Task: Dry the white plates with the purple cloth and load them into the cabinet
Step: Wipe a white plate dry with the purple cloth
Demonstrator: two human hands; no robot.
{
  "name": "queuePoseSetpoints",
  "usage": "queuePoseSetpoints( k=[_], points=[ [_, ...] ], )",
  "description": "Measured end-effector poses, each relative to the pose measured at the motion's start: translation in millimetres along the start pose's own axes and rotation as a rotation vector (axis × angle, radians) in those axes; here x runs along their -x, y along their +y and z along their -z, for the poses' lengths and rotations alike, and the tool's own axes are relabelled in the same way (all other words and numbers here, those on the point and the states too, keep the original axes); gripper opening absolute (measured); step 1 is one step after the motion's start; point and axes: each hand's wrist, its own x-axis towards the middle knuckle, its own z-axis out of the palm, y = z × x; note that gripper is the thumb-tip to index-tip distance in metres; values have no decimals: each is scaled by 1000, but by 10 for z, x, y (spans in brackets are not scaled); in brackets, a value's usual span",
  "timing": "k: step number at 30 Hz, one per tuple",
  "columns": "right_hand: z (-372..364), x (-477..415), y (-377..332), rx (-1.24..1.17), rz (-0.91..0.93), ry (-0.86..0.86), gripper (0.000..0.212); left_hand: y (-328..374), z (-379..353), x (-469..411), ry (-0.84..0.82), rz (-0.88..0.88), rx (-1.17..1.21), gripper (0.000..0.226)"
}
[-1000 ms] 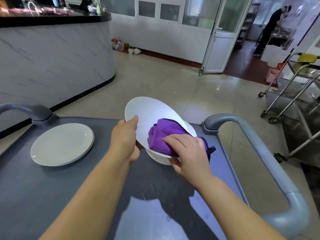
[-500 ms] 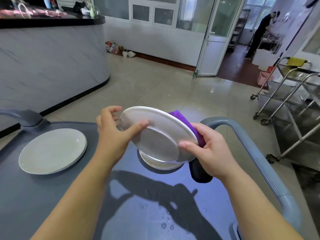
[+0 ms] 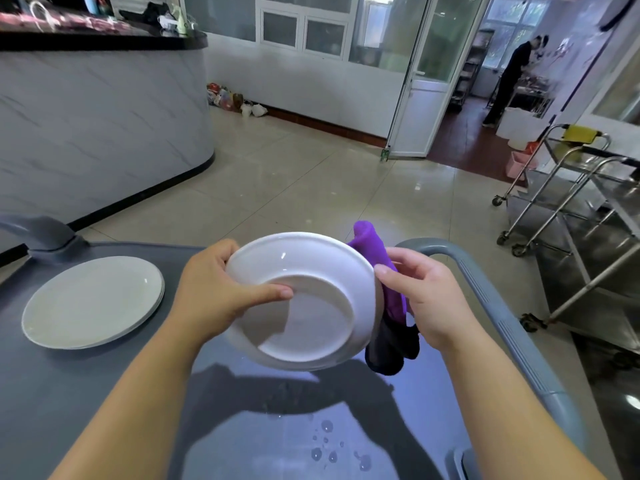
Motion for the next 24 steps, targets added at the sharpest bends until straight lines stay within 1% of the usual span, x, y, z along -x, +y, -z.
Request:
queuePoseSetpoints(
  k=[1, 2, 4, 5, 6, 8, 9, 11, 13, 15, 18, 22, 24],
  points=[
    [21, -15, -5, 39, -7, 22, 22, 6, 0, 8, 0, -9, -21, 76],
    [55, -35, 12, 75, -14, 45, 29, 5, -3, 15, 2, -19, -35, 78],
    [95, -73, 24, 148, -38, 92, 50, -8, -8, 20, 3, -28, -40, 82],
    [98, -91, 4, 211, -45, 108, 55, -18, -8, 22, 5, -25, -39, 82],
    [106, -111, -10, 290, -34, 117, 51, -26, -9, 23, 4, -27, -41, 82],
    [111, -141, -62, 452, 6, 126, 33, -19, -11, 33, -13, -30, -43, 83],
    [109, -152, -93, 538, 34, 138, 28, -11, -13, 37, -23, -30, -38, 83],
    [110, -170, -135, 724, 129, 164, 28, -3, -15, 39, -39, -22, -23, 81],
    [101, -180, -163, 848, 202, 146, 33, -1, -20, 38, -54, -13, -14, 77],
    [88, -198, -167, 850, 164, 108, 36, 10, -26, 42, -72, -12, -9, 71],
    [85, -232, -177, 788, 75, 105, 29, 24, -41, 45, -96, -18, -11, 66],
    [56, -265, -228, 685, 58, 108, 15, 4, -71, 35, -119, 11, -28, 66],
    [20, -247, -267, 648, 94, 159, 11, -20, -105, 35, -107, 19, -22, 72]
  ],
)
